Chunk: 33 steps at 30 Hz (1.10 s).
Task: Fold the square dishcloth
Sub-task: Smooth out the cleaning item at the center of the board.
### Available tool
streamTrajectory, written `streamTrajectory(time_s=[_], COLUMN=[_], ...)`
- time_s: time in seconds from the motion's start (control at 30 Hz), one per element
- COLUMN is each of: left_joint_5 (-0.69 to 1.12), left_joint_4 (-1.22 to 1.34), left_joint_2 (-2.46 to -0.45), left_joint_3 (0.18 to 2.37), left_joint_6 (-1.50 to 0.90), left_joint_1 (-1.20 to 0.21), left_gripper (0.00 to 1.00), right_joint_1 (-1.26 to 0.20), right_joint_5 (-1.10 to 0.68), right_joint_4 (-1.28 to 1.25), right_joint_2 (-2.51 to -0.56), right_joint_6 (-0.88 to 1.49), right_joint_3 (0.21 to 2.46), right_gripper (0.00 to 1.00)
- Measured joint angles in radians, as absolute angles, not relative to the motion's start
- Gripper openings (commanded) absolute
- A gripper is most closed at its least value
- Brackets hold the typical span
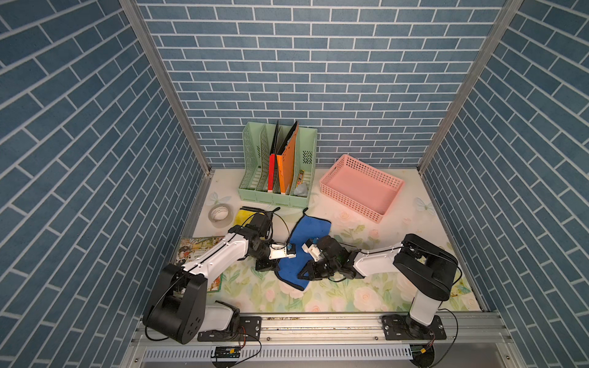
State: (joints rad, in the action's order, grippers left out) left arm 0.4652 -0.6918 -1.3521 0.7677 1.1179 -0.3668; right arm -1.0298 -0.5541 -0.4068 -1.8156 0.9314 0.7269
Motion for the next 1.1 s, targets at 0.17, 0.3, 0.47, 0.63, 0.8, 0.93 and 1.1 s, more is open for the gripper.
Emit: streamTrajectory(time_s=[0.17,0.3,0.47,0.63,0.8,0.93,1.1], left_joint_5=[0.458,0.44,0.434,0.431,0.43,0.43,0.43], left_joint_4=[-0.645,-0.612,-0.605,-0.596,-0.587,-0.586,-0.608], left_joint_2=[-1.353,-1.353,-1.357,-1.38,-1.385,-1.385,-1.385], left_joint_3=[0.768,0.762,0.76,0.76,0.76,0.761,0.777], left_joint_6=[1.114,1.114,1.115,1.115,1.117,1.127,1.164], left_joint_1=[-0.367,-0.367,-0.367,-0.367,-0.367,-0.367,-0.375], left_gripper=[0.5,0.51,0.51,0.51,0.51,0.51,0.52], right_joint_1=[-1.03,-1.035,-1.042,-1.052,-1.048,-1.034,-0.92], right_joint_5=[-0.558,-0.556,-0.575,-0.595,-0.607,-0.609,-0.647], right_joint_4=[-0.434,-0.433,-0.506,-0.592,-0.603,-0.515,-0.366], right_joint_2=[-1.817,-1.766,-1.701,-1.762,-1.788,-1.761,-1.655], right_joint_6=[0.939,0.95,0.989,1.021,1.023,1.0,0.936], right_joint_3=[0.717,0.693,0.664,0.594,0.579,0.609,0.681], right_gripper=[0.16,0.17,0.17,0.15,0.14,0.18,0.19])
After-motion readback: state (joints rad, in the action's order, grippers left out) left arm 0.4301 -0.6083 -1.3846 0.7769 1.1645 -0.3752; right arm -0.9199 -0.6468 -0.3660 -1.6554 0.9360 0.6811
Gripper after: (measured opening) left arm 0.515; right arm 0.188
